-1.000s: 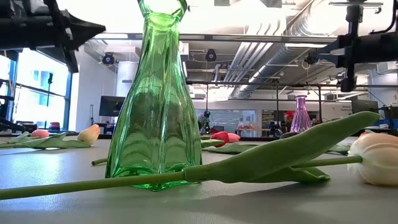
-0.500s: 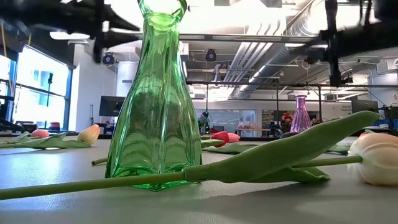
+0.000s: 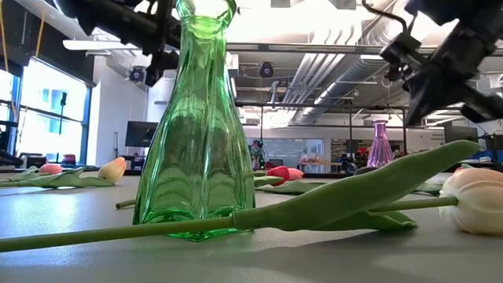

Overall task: Sort flowers into vase by color
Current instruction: Put the right black flower into the violet vase

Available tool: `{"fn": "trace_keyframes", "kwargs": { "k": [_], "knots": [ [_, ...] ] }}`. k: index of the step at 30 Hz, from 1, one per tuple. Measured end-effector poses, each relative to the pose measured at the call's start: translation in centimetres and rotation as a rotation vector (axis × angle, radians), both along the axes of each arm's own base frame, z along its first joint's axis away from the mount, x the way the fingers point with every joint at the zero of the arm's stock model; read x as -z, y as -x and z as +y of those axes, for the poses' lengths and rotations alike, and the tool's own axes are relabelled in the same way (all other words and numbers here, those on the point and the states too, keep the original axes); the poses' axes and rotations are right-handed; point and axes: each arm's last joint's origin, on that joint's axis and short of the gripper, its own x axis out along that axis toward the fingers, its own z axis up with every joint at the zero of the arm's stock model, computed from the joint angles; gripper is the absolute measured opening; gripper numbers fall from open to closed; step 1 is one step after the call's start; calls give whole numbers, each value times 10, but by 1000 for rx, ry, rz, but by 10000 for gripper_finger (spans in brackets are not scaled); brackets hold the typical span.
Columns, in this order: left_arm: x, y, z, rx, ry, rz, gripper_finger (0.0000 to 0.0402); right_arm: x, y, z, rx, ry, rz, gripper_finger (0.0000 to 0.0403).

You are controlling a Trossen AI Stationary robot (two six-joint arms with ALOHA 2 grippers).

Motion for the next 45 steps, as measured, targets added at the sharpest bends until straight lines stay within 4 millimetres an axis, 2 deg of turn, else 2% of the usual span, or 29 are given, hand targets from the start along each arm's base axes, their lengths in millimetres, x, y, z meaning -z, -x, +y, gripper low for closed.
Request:
{"fn": "trace_keyframes", "kwargs": {
  "k": [8,18,24,32,39,45],
  "knots": [
    [35,-10,-6,-29,97,249,113,28,-7,11,66,-19,223,1],
    [47,-27,-20,7,82,276,113,53,-17,7,96,66,386,1],
    [48,-29,-27,10,91,275,113,53,-25,8,52,75,318,1],
    [48,-30,-36,-6,107,276,113,53,-25,7,12,132,326,1],
    [48,-32,-44,0,102,277,113,53,-26,6,-125,267,324,1],
    [48,-33,-54,16,48,285,113,51,-32,9,-209,226,259,1]
  ]
}}
